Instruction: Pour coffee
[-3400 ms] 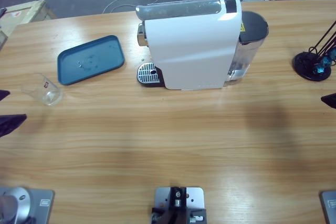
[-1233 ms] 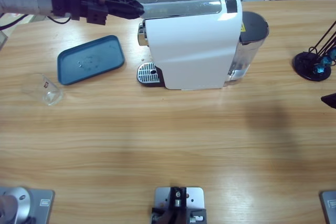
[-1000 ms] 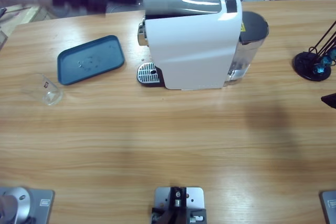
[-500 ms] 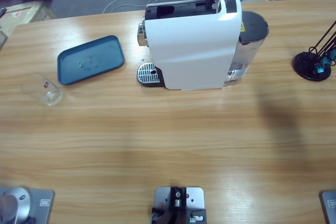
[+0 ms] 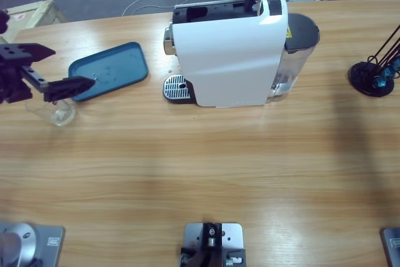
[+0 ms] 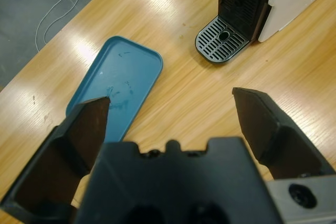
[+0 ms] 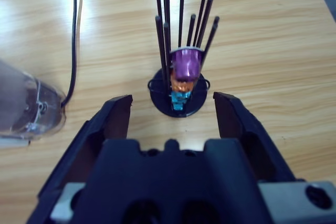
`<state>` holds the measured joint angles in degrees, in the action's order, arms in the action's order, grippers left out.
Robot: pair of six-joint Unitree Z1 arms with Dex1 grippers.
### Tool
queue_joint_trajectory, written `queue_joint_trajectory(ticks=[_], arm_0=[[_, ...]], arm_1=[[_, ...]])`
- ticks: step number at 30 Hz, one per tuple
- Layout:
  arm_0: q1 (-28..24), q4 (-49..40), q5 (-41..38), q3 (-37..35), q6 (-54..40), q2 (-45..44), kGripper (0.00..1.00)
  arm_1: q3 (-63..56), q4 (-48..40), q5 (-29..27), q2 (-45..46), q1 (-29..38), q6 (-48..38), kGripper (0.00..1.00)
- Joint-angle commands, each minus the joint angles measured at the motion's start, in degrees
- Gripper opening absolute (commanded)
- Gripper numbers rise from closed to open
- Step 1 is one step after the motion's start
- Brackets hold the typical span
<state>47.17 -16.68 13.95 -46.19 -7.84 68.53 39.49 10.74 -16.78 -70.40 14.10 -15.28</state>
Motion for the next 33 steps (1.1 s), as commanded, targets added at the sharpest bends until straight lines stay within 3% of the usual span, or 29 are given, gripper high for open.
queue_joint_trajectory(ticks=[1,8,17,19,21,23,32,33], arm_0=[[-0.3,-0.8,0.5,2.3,0.8,-1.8,0.991],[-0.3,-0.8,0.4,2.9,1.3,-2.0,0.991],[-0.3,-0.8,0.1,3.5,2.5,-1.7,0.991],[-0.3,-0.8,0.0,3.6,2.6,-1.6,0.991],[-0.3,-0.8,0.0,3.6,2.6,-1.5,0.991],[-0.3,-0.7,0.0,3.6,2.6,-1.2,0.991],[-0.3,-0.5,-0.2,3.9,2.7,-0.7,0.991],[-0.3,-0.5,-0.2,4.0,2.7,-0.8,0.991]], arm_1=[[-2.2,-4.2,3.8,-6.7,-4.8,-0.5,0.638],[-2.0,-6.2,3.0,-9.0,-5.2,-0.3,0.554],[-0.9,-7.5,1.9,-11.5,-5.7,0.5,0.540],[-1.0,-7.7,1.5,-11.4,-5.7,0.7,0.426],[-1.2,-7.8,1.4,-11.0,-5.7,0.8,0.411],[-1.4,-7.8,1.3,-10.2,-5.7,0.9,0.324],[-0.6,-7.8,1.6,-9.6,-5.7,1.5,0.283],[-0.4,-7.9,1.7,-10.0,-5.7,1.5,0.218]])
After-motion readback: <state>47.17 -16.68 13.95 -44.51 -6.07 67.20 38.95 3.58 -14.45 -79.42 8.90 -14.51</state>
